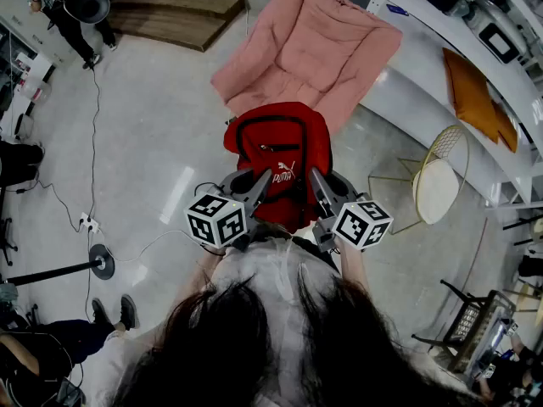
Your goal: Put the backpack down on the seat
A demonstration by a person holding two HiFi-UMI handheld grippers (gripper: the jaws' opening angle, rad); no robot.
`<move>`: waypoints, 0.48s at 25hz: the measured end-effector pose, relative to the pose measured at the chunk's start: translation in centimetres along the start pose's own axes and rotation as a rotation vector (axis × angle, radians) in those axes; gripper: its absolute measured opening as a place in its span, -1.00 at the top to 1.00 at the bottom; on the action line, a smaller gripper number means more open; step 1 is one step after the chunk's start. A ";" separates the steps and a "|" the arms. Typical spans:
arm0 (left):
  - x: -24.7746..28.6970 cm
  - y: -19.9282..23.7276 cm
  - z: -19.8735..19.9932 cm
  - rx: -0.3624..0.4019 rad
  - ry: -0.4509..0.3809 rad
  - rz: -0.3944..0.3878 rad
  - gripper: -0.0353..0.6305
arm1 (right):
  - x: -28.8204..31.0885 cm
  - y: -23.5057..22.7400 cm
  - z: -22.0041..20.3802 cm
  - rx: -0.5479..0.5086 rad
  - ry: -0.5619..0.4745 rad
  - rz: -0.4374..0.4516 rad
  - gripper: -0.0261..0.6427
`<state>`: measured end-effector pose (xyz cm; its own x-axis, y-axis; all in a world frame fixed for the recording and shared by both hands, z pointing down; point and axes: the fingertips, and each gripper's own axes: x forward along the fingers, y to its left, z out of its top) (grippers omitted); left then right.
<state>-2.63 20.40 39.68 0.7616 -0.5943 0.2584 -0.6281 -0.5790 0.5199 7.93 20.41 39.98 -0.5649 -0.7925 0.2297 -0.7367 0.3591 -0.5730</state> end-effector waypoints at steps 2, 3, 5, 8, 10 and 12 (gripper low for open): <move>0.2 -0.1 -0.2 0.006 0.012 -0.004 0.76 | 0.1 -0.2 -0.2 -0.001 0.006 -0.006 0.78; 0.2 -0.1 -0.3 0.007 0.017 -0.006 0.76 | 0.1 -0.3 -0.3 -0.002 0.009 -0.009 0.78; 0.0 0.2 -0.3 0.006 0.022 -0.009 0.76 | 0.5 -0.1 -0.5 0.000 0.010 -0.014 0.78; -0.5 1.2 0.1 0.005 0.026 -0.011 0.76 | 1.4 0.2 -0.7 0.019 0.001 -0.024 0.78; -0.4 1.5 0.4 0.007 0.029 -0.015 0.76 | 1.8 0.2 -0.5 0.024 -0.004 -0.030 0.78; -0.2 1.8 0.7 0.011 0.034 -0.022 0.76 | 2.0 0.1 -0.3 0.026 -0.011 -0.037 0.78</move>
<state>-3.99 19.08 39.97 0.7798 -0.5626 0.2746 -0.6130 -0.5975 0.5169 6.56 18.99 40.62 -0.5331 -0.8105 0.2429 -0.7471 0.3161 -0.5848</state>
